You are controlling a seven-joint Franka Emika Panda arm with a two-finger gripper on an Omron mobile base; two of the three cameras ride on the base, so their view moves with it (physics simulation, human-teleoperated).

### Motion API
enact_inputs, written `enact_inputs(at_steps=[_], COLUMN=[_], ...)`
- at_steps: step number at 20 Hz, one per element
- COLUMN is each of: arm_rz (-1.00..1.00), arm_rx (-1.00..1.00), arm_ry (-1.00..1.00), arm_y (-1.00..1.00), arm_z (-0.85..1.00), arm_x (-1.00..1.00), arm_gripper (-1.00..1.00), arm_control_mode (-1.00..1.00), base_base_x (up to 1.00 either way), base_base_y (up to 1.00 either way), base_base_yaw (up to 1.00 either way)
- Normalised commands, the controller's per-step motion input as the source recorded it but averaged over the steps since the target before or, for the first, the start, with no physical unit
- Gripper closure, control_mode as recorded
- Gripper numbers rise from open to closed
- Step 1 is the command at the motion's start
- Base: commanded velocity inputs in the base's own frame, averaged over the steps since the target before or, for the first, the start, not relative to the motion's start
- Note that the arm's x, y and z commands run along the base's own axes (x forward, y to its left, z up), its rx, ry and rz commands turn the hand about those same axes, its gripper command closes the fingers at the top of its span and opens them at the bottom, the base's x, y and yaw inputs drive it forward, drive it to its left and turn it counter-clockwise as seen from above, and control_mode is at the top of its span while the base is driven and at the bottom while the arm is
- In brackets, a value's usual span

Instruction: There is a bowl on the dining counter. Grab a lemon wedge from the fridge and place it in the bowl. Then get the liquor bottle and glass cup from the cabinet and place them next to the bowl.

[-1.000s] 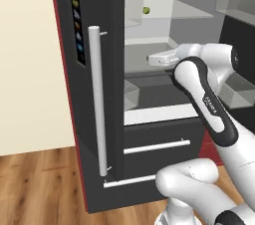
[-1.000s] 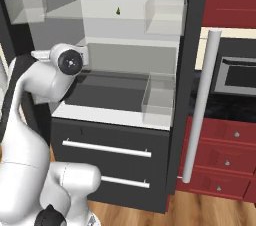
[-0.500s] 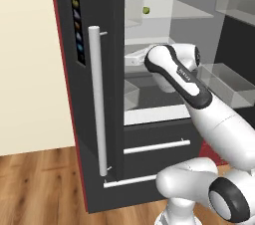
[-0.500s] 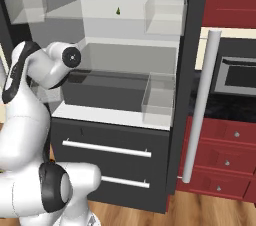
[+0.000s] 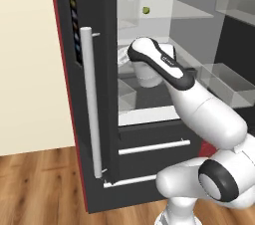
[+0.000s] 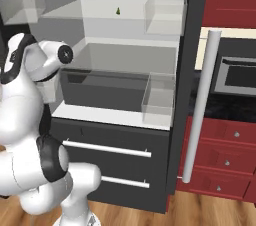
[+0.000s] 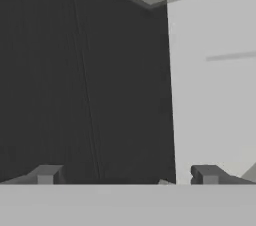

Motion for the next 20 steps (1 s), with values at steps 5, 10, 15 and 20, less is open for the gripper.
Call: enact_inputs(at_steps=[5,10,15,20], arm_rz=[0.11,0.07,-0.03,-0.22], arm_rx=[0.00,0.00,0.00,-0.07], arm_ry=[-0.07,-0.10,-0.12,0.00], arm_y=[1.00,0.82,-0.31,-0.96], arm_z=[0.00,0.07,0.61,0.79], arm_x=[-0.74,-0.74,-0.33,-0.07], arm_gripper=[-1.00,-1.00,-1.00,-1.00], arm_control_mode=[-1.00,-1.00,-1.00,-1.00], base_base_x=[0.00,0.00,0.00,0.00], base_base_y=[0.00,0.00,0.00,0.00], base_base_yaw=[0.00,0.00,0.00,0.00])
